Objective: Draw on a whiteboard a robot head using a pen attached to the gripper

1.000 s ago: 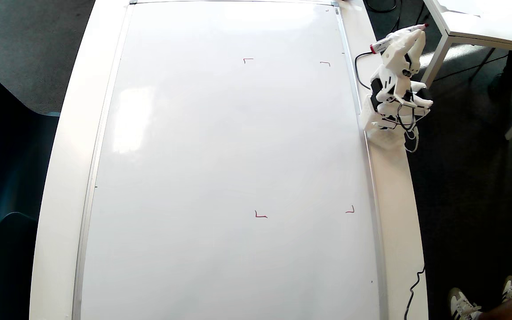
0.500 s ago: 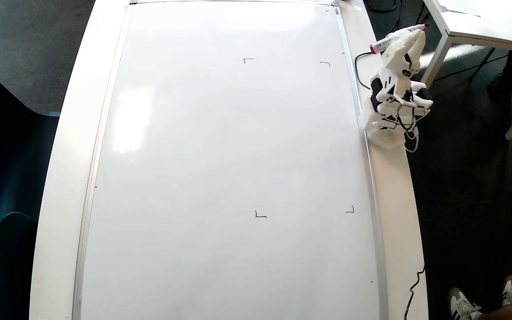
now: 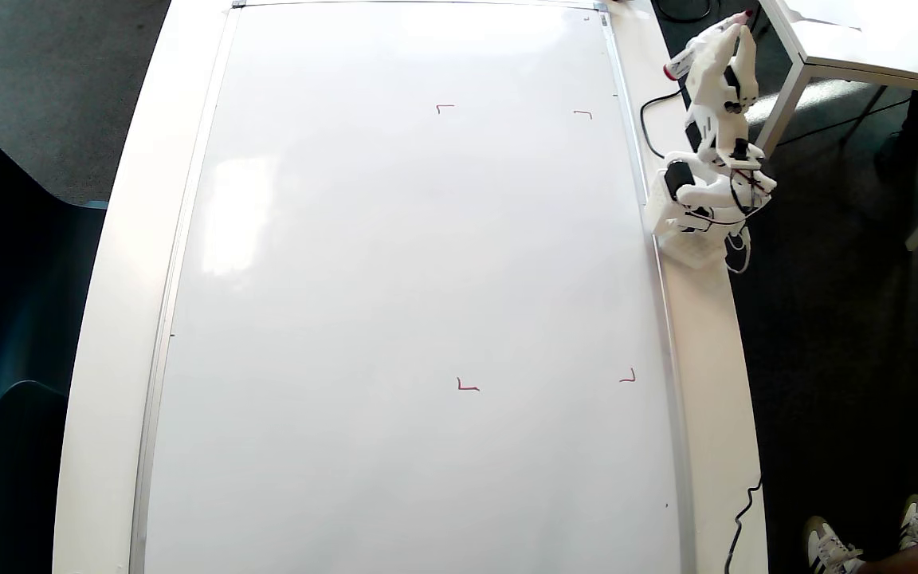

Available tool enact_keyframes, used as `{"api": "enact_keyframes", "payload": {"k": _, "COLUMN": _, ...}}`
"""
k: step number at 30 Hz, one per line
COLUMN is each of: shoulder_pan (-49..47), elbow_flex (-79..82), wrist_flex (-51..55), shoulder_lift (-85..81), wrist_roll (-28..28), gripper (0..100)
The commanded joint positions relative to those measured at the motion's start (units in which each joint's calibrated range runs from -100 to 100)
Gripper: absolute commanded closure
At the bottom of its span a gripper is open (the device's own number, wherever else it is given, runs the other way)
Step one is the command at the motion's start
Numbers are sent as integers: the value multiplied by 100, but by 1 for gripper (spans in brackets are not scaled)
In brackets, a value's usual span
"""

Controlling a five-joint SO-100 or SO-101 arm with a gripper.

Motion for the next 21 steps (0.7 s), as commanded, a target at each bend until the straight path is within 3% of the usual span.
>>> {"api": "enact_keyframes", "payload": {"k": 1, "shoulder_pan": 39, "elbow_flex": -823, "wrist_flex": 800, "shoulder_lift": 100, "wrist_roll": 11, "gripper": 99}}
{"api": "enact_keyframes", "payload": {"k": 8, "shoulder_pan": 39, "elbow_flex": -1822, "wrist_flex": 1920, "shoulder_lift": 142, "wrist_roll": 0, "gripper": 99}}
{"api": "enact_keyframes", "payload": {"k": 21, "shoulder_pan": -20, "elbow_flex": -4164, "wrist_flex": 1894, "shoulder_lift": 2515, "wrist_roll": -16, "gripper": 99}}
